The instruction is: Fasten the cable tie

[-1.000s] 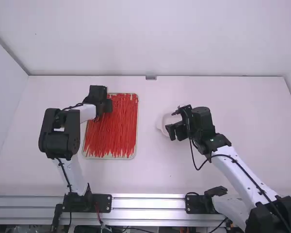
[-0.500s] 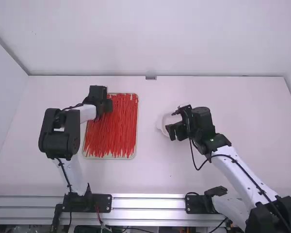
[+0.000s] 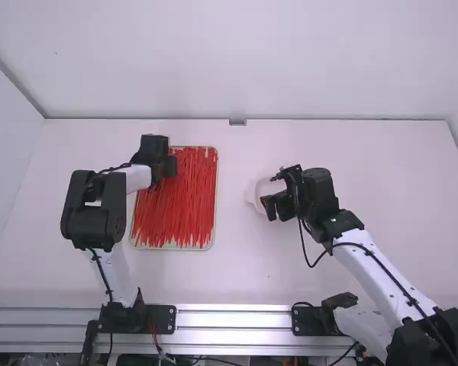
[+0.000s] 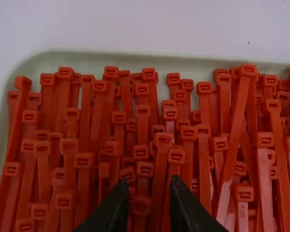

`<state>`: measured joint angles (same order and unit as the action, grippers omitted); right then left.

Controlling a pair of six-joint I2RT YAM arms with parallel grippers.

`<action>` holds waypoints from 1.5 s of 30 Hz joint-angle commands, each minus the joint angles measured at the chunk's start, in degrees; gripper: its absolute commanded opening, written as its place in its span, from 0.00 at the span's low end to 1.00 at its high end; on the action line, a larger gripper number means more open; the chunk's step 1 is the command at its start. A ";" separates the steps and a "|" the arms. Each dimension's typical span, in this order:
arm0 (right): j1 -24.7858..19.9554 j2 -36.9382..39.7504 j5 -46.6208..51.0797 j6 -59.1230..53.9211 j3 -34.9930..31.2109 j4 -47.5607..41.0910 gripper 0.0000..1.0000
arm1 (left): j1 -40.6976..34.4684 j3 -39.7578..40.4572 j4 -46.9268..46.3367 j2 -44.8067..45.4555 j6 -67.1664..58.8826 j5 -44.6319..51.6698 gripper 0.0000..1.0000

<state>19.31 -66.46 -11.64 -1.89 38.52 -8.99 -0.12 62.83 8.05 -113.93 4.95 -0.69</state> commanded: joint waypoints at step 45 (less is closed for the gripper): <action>-0.20 0.83 -0.09 -0.09 1.95 -0.20 0.99 | 0.17 -1.73 1.09 -0.74 -0.24 -0.42 0.08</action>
<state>19.33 -66.46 -11.66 -1.91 38.52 -9.17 -0.12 61.80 8.99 -113.93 4.97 -0.71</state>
